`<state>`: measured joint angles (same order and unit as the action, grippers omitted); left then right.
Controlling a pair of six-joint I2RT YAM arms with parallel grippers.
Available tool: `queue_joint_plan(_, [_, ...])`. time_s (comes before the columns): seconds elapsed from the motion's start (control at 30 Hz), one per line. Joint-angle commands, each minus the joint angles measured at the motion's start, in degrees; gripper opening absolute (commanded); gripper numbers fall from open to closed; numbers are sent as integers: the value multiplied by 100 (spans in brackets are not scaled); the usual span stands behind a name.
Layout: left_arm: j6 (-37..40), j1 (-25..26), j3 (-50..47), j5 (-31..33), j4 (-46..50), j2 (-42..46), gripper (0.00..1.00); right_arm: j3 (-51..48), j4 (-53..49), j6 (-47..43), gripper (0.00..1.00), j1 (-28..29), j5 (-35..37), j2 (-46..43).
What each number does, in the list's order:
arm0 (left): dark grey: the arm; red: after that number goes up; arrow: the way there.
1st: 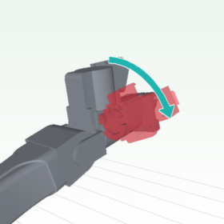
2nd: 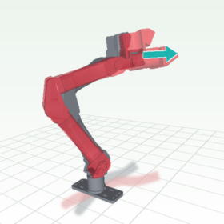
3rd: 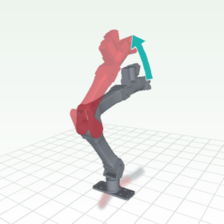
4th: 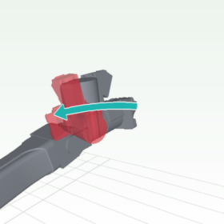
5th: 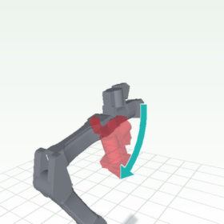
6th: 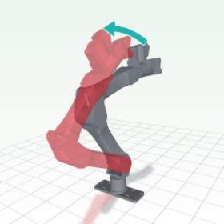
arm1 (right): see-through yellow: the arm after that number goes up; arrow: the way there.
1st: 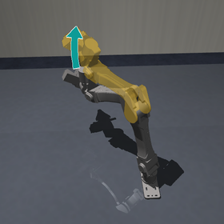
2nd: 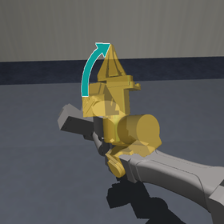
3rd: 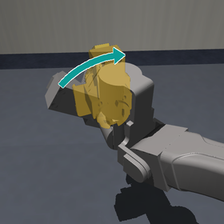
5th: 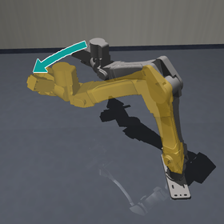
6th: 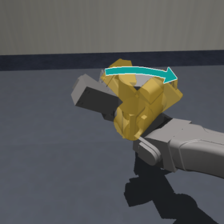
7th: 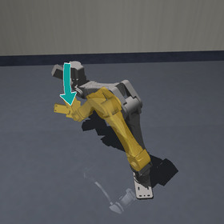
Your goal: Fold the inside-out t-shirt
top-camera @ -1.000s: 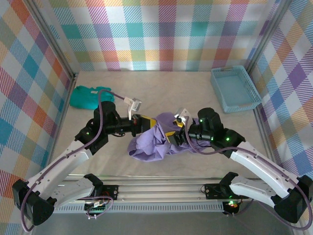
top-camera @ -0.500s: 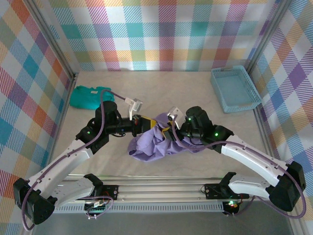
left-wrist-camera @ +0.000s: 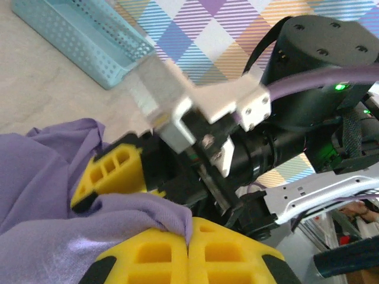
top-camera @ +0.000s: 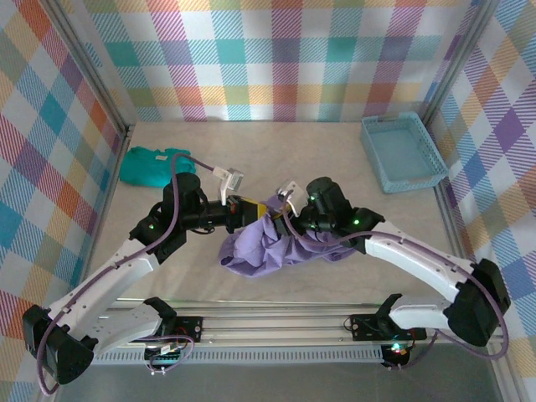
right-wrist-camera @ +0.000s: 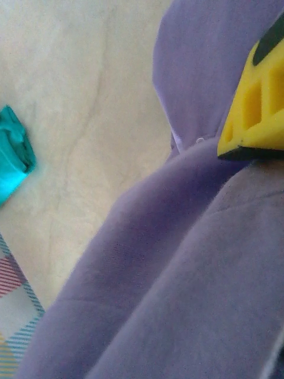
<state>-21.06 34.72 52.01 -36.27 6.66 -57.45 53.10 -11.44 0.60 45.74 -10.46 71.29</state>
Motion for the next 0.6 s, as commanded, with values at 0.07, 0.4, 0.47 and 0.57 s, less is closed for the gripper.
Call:
queue_joint_plan(0.07, [287,-35,229,1931,850,245,0,78,241,435,0,-222,-825,-473])
queue_joint_plan(0.4, [263,63,368,3331,1740,-186,19,-559,1901,2058,0,-645,-2276,-753])
queue_joint_plan(0.47, [201,92,278,3143,1684,-71,28,-566,1980,2135,0,-654,-2214,-696])
queue_joint_plan(0.57, [64,126,121,2921,1697,131,38,-549,2034,2250,0,-683,-2117,-612])
